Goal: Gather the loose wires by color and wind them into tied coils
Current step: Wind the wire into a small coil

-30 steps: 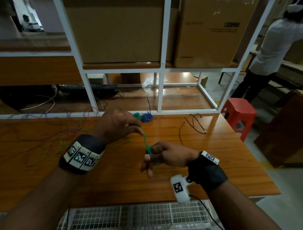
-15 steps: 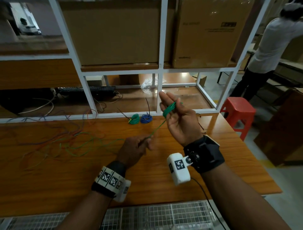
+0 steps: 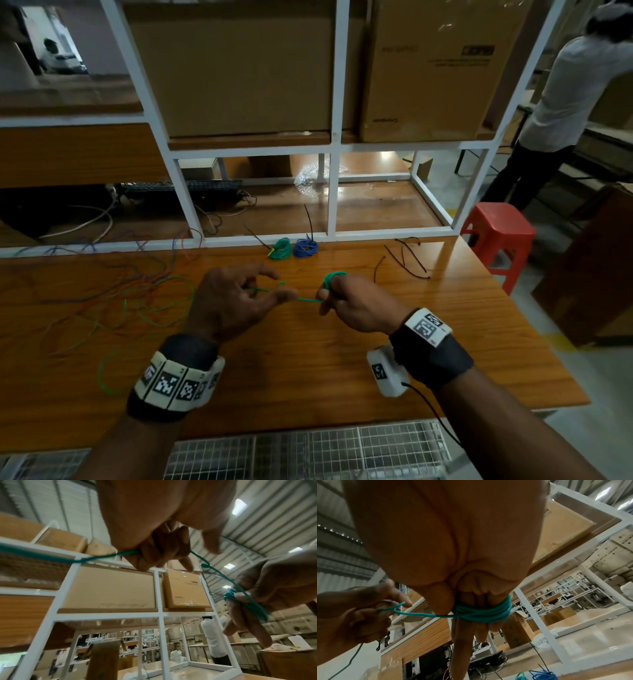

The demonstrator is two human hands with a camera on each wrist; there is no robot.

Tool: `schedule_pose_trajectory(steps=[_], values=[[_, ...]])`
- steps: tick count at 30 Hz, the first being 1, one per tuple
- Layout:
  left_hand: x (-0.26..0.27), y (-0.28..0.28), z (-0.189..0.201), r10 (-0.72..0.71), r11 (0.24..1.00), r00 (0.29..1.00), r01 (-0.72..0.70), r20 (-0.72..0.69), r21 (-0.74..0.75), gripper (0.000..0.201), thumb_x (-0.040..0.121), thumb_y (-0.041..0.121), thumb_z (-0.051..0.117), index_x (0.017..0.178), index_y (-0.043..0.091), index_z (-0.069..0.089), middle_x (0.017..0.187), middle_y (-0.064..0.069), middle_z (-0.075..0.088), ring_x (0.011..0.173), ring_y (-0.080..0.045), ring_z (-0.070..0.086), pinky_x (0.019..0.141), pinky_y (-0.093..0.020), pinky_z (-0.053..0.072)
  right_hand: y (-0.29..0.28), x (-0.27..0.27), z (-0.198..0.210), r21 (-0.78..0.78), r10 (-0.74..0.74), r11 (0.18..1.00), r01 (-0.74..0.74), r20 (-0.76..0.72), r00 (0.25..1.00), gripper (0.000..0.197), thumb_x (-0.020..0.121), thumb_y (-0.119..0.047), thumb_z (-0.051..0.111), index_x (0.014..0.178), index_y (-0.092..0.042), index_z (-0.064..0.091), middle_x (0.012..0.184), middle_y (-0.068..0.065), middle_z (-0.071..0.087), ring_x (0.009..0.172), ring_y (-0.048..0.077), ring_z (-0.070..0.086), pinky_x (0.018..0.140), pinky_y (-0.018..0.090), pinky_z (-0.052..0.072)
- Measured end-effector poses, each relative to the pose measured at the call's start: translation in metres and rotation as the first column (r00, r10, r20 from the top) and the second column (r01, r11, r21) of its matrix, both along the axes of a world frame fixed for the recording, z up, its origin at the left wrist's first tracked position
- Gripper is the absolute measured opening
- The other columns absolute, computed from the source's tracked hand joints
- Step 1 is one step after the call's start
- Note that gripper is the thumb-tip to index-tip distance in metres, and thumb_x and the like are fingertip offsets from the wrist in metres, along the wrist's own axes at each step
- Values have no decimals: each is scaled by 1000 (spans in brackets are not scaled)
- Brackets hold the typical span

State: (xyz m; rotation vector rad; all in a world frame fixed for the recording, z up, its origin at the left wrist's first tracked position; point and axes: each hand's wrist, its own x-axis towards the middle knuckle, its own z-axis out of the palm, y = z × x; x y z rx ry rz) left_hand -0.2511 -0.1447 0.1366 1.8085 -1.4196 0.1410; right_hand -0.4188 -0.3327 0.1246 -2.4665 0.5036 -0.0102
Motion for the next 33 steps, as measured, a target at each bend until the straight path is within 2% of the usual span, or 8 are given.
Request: schedule_pose_trajectory(steps=[5, 9, 14, 17, 21, 24, 27, 33], values=[[3, -10, 4, -98, 994, 978, 89, 184, 59, 38, 88, 56, 56, 97, 26, 78, 68, 26, 50, 55, 1, 50, 49, -13, 33, 7, -11, 18, 123, 115, 986, -112, -15, 993, 36, 108, -42, 50, 93, -20, 75, 71, -11, 62, 55, 1, 51, 54, 17, 38], [1, -21, 3, 21, 985, 930, -82, 366, 151, 46, 94, 61, 41, 99, 27, 73, 76, 15, 52, 64, -5, 49, 51, -25, 40, 16, -8, 16, 119, 98, 987, -111, 109, 989, 6, 101, -18, 64, 98, -19, 70, 86, -7, 73, 76, 0, 67, 69, 19, 52], [-5, -24, 2, -4, 941, 1000, 8, -12, 340, 49, 95, 42, 61, 142, 34, 47, 75, 9, 59, 66, -6, 55, 57, -24, 42, 16, -4, 14, -134, -3, 991, 30, 196, 981, 33, 90, -1, 64, 81, -31, 54, 96, -5, 68, 85, 9, 65, 76, 28, 59], [-4, -22, 1, 29, 955, 999, -21, -21, 297, 41, 94, 37, 64, 134, 32, 53, 72, 6, 59, 63, -8, 55, 56, -26, 46, 12, -5, 9, -200, -38, 977, 77, 190, 981, 33, 90, -2, 62, 80, -31, 50, 95, -6, 64, 85, 8, 62, 77, 28, 57], [-5, -19, -3, 62, 979, 971, -104, 232, 174, 18, 95, 42, 60, 105, 29, 67, 71, 11, 61, 58, -9, 54, 49, -25, 39, 11, -4, 4, -229, 21, 973, 26, 201, 979, 26, 96, -14, 59, 80, -31, 49, 91, -5, 63, 79, 8, 58, 68, 25, 50], [-6, -21, 2, -28, 992, 950, -14, 312, 129, 26, 97, 42, 52, 85, 25, 67, 67, 13, 53, 56, -8, 45, 49, -23, 29, 13, 0, 0, -244, 67, 969, -32, 138, 988, 24, 105, -30, 56, 82, -32, 47, 83, -9, 55, 70, 5, 52, 61, 17, 37], [-6, -26, 9, -19, 985, 928, -47, 372, 168, 30, 98, 43, 47, 86, 25, 68, 69, 9, 58, 59, -11, 49, 51, -25, 32, 18, 1, 4, -228, 109, 970, -88, 82, 991, 22, 107, -30, 54, 87, -20, 57, 79, -7, 55, 68, 8, 52, 62, 24, 41], [14, -44, 34, -55, 952, 996, 75, -74, 297, 32, 100, 40, 53, 75, 28, 69, 75, 4, 64, 71, -15, 58, 65, -37, 48, 29, -1, 12, 132, 203, 970, -204, 20, 979, 46, 107, -53, 41, 85, -23, 68, 81, -1, 68, 70, 17, 63, 68, 41, 55]])
